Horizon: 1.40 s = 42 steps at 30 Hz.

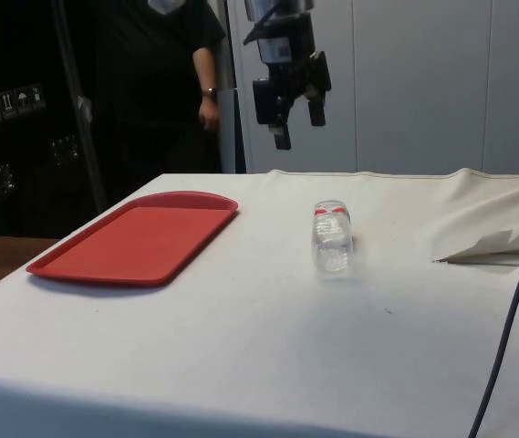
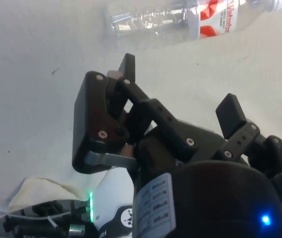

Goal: Place the bottle upright on the tray.

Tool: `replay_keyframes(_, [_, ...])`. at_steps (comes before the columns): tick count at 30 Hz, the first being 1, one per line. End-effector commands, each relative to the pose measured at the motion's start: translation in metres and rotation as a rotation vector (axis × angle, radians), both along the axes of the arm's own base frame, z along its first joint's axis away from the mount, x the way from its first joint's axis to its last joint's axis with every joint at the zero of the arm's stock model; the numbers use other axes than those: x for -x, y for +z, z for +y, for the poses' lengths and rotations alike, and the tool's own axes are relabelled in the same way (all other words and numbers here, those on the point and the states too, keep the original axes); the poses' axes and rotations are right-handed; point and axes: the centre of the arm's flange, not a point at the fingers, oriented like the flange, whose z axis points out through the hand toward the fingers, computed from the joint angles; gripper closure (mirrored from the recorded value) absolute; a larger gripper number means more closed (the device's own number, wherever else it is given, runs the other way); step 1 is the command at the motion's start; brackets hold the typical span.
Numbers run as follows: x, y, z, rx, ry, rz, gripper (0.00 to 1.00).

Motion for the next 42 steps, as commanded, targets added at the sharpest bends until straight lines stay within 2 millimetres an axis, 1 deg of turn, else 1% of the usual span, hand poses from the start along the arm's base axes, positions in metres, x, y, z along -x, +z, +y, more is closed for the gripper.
replay_keyframes(1, [0.001, -0.002, -0.002, 0.009, -0.009, -0.015, 0.00])
replay_keyframes(5, [0.002, -0.007, -0.006, 0.015, -0.028, -0.018, 0.00])
replay_keyframes(6, [0.002, -0.006, -0.004, 0.010, -0.023, -0.008, 0.00])
replay_keyframes(9, [0.002, -0.012, -0.010, 0.020, -0.046, -0.019, 0.00])
replay_keyframes(15, [0.002, -0.019, -0.017, 0.020, -0.072, -0.030, 0.00])
replay_keyframes(16, [0.002, -0.019, -0.016, 0.016, -0.070, -0.017, 0.00])
replay_keyframes(23, [0.005, -0.022, -0.026, 0.012, -0.087, -0.050, 0.00])
replay_keyframes(24, [0.004, -0.023, -0.024, 0.009, -0.084, -0.034, 0.00])
replay_keyframes(31, [0.008, -0.022, -0.040, 0.009, -0.107, -0.062, 0.00])
replay_keyframes(32, [0.007, -0.024, -0.038, 0.006, -0.106, -0.048, 0.00])
replay_keyframes(39, [0.009, -0.021, -0.052, 0.007, -0.130, -0.070, 0.00])
replay_keyframes(40, [0.008, -0.023, -0.049, 0.005, -0.127, -0.055, 0.00])
replay_keyframes(42, [0.008, -0.021, -0.054, 0.005, -0.136, -0.071, 0.00])
